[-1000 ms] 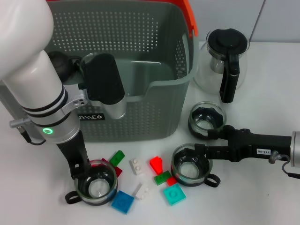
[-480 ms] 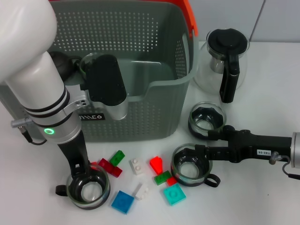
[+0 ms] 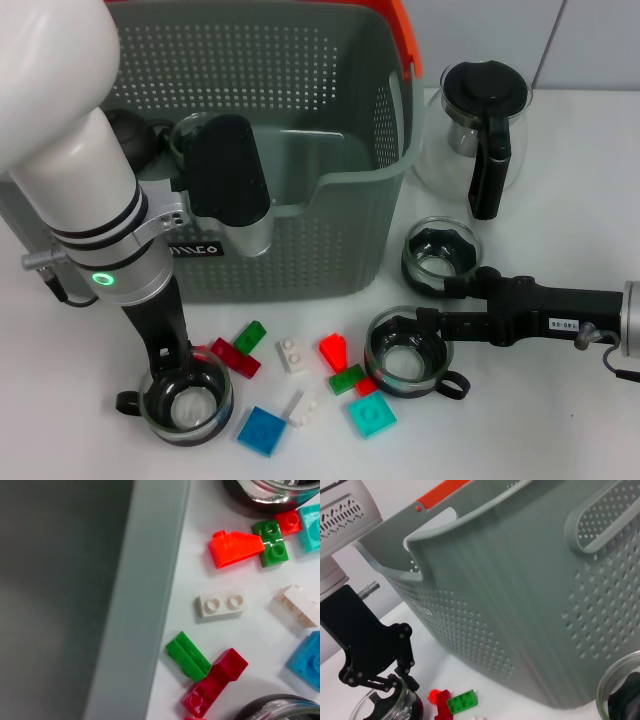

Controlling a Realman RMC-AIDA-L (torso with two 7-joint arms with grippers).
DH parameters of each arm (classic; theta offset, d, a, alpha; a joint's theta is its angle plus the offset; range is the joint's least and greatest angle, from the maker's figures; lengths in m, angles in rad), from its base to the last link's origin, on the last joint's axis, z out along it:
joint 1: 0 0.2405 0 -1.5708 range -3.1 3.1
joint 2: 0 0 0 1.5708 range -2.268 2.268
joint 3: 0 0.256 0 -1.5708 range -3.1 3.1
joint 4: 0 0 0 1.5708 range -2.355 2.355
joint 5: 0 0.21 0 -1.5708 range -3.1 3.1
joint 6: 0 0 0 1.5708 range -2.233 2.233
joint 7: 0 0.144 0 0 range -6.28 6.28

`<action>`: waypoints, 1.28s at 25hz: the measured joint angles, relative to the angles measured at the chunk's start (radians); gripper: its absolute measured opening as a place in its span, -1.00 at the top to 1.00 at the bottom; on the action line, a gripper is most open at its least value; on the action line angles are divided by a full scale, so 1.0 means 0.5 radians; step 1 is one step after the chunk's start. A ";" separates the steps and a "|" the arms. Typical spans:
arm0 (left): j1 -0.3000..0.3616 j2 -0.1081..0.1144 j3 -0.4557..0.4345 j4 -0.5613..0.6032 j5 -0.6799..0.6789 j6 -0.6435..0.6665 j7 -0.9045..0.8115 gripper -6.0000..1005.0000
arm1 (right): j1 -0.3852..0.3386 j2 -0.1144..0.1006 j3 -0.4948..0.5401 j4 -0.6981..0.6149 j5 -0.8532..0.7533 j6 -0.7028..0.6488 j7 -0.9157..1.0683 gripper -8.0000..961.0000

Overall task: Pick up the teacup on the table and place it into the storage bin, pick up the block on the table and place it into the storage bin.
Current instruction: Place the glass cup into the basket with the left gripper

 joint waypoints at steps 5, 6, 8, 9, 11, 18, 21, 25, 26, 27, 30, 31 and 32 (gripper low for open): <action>0.001 0.002 -0.011 0.026 -0.010 0.049 0.001 0.90 | 0.000 0.000 0.000 0.000 0.000 0.003 0.000 -0.90; 0.002 0.003 -0.018 0.047 -0.015 0.078 0.003 0.90 | 0.000 0.000 0.000 0.000 0.000 0.004 0.000 -0.90; 0.005 0.004 -0.032 0.097 -0.022 0.130 0.007 0.90 | 0.000 -0.002 0.000 0.000 0.000 0.004 0.000 -0.90; 0.011 0.004 -0.041 0.129 -0.023 0.159 0.009 0.91 | 0.000 -0.003 0.000 0.000 0.000 0.004 0.000 -0.90; 0.032 0.003 -0.054 0.215 -0.025 0.208 0.010 0.90 | 0.000 -0.004 0.000 0.000 0.000 0.004 0.000 -0.90; 0.049 0.003 -0.165 0.401 -0.035 0.366 0.039 0.90 | -0.002 -0.001 0.000 0.000 0.000 0.004 -0.003 -0.90; 0.056 0.002 -0.190 0.490 -0.036 0.433 0.046 0.90 | -0.003 0.000 0.000 0.000 0.000 0.004 -0.003 -0.89; 0.057 0.004 -0.264 0.618 -0.046 0.519 0.074 0.90 | -0.003 0.002 0.000 0.000 0.000 0.004 -0.003 -0.90; 0.054 0.004 -0.303 0.655 -0.051 0.544 0.091 0.90 | -0.003 0.003 0.000 0.000 0.000 0.004 -0.003 -0.90; 0.048 0.004 -0.353 0.693 -0.057 0.574 0.112 0.90 | -0.003 0.003 0.000 0.000 0.000 0.004 -0.003 -0.90; 0.019 0.008 -0.477 0.772 -0.093 0.654 0.158 0.90 | -0.003 0.003 0.000 0.000 0.000 0.004 -0.003 -0.90; 0.006 0.011 -0.516 0.793 -0.108 0.683 0.170 0.90 | -0.003 0.003 0.000 0.000 0.000 0.004 -0.003 -0.90; -0.005 0.014 -0.555 0.816 -0.120 0.705 0.182 0.90 | -0.003 0.002 0.000 0.000 0.000 0.004 -0.003 -0.90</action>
